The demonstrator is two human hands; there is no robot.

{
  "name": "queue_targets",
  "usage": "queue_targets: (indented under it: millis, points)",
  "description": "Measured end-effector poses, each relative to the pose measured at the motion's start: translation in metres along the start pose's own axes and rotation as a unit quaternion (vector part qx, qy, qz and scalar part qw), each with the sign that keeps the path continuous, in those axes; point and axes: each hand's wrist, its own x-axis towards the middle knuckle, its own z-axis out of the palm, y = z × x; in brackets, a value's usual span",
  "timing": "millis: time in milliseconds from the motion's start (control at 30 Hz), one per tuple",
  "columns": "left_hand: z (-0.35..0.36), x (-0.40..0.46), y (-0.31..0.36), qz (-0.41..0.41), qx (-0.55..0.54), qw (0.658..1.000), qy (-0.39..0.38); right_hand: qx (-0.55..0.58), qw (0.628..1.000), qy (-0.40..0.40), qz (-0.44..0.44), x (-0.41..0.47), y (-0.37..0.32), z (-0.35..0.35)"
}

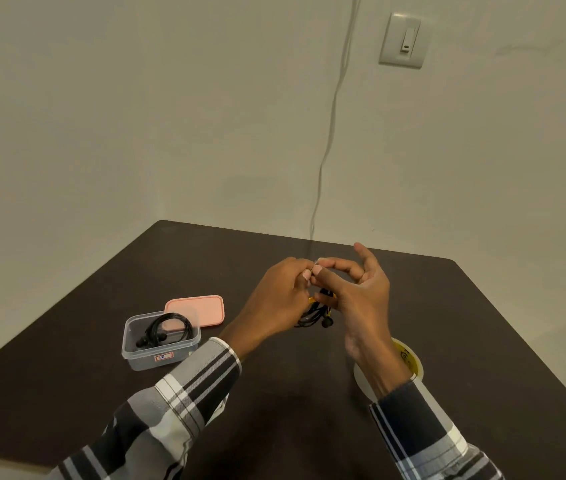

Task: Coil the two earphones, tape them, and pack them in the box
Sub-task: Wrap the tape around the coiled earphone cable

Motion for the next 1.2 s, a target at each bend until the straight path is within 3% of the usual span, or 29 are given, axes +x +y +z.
queue_targets:
  millis: [167,367,667,833,1033,1200]
  points:
    - [-0.002,0.002,0.001,-0.034,-0.116,0.992,-0.033,-0.071,0.996,0.025,-0.052,0.0,0.004,-0.001]
    - [0.0,0.002,0.0,-0.066,-0.173,0.983,0.012,-0.193,0.976,0.038,-0.09,0.005,0.013,-0.003]
    - [0.0,0.002,-0.002,-0.043,-0.133,0.99,0.013,-0.305,0.945,0.03,-0.116,0.006,0.002,-0.01]
    - [-0.002,0.003,-0.002,-0.028,-0.112,0.993,0.011,-0.27,0.956,-0.062,-0.098,0.008,-0.003,-0.014]
    - [-0.006,0.002,0.004,-0.023,-0.098,0.995,0.012,-0.333,0.918,-0.07,-0.201,0.011,0.002,-0.022]
    - [-0.011,0.003,0.006,-0.027,-0.049,0.998,0.028,-0.379,0.854,-0.101,-0.343,0.013,0.008,-0.029]
